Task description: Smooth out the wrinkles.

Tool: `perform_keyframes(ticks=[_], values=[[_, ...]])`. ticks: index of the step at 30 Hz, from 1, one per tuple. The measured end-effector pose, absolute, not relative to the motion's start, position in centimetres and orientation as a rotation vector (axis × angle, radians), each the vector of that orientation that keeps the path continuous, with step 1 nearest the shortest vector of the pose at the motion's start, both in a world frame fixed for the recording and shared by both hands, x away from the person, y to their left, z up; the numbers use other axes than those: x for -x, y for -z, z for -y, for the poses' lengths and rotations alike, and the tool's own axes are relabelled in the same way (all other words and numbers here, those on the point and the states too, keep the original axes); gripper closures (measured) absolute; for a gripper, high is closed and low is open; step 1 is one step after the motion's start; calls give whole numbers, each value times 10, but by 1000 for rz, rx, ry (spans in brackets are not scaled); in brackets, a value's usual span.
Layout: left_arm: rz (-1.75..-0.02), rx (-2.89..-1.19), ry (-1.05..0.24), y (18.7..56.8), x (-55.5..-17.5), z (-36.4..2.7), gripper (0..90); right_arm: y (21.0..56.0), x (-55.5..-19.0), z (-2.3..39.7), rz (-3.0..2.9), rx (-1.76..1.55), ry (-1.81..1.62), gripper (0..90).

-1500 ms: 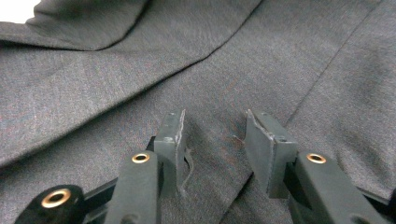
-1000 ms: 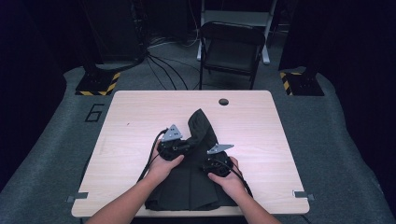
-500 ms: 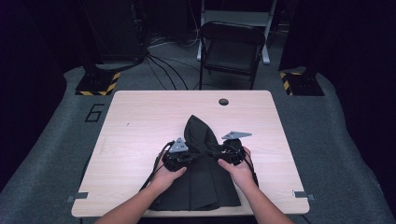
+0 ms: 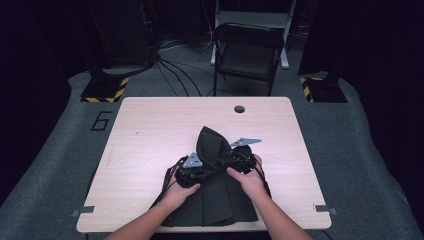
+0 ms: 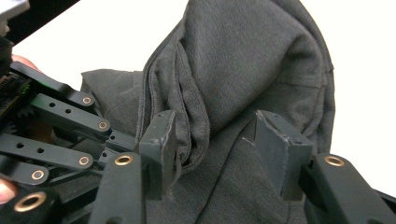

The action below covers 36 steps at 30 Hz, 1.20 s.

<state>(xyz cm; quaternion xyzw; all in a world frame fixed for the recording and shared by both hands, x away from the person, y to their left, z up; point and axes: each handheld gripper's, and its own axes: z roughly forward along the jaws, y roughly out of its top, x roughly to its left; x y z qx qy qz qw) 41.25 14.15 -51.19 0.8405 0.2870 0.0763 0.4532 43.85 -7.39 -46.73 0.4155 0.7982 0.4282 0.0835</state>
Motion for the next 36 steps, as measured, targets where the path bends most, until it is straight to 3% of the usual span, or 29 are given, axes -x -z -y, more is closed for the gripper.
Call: perform_keyframes(ticks=[5, 10, 14, 25, 36], values=[[-694, -2087, -181, 511, -413, -143, 812, 474, -440, 69, -2433, -1253, -1265, 471], [-698, -2088, -148, 503, -408, -145, 610, 474, -436, 65, -2467, -1258, -1272, 505], [-689, -2098, -173, 491, -403, -156, 535, 471, -430, 64, -2480, -1205, -1293, 592], [-833, -2002, -241, 470, -420, -188, 448, 473, -412, 56, -2507, -1052, -1328, 804], [-895, -1949, -215, 468, -438, -169, 388, 485, -405, 47, -2525, -1013, -1310, 822]])
